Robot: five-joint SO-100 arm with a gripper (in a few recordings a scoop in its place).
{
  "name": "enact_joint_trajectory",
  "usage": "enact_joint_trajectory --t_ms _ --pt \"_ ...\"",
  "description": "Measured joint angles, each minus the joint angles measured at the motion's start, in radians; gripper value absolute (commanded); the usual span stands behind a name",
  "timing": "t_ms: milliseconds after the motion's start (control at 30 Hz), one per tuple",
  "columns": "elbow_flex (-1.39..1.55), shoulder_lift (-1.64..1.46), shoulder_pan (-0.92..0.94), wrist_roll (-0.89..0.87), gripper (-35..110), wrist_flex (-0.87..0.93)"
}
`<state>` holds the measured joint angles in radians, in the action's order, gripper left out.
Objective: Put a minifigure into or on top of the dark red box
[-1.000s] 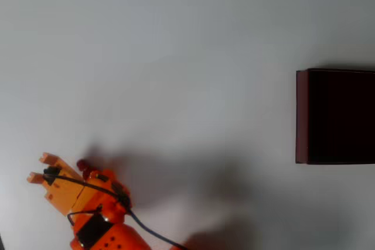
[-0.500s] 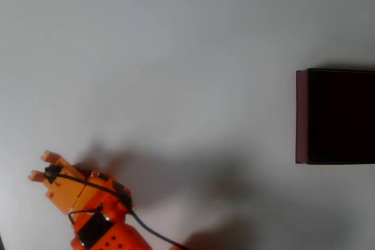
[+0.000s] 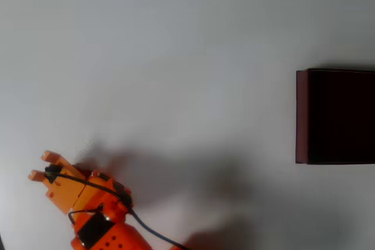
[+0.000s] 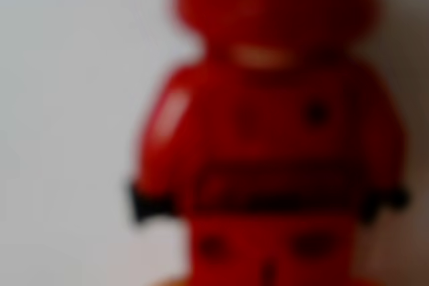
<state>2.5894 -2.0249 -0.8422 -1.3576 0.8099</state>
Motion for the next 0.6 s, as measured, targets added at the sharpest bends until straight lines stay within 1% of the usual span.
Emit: enact_joint_trajectory --t_ms 100,367,467,600 --pt "0.000 -0.008 0.000 0.000 0 0.005" --pt "-0.003 -0.072 0.006 0.008 0 0.091" --pt "-0.017 -0.115 0.009 0.017 0 0.143" --pt "-0.055 -0.183 0.051 0.048 0 0.264"
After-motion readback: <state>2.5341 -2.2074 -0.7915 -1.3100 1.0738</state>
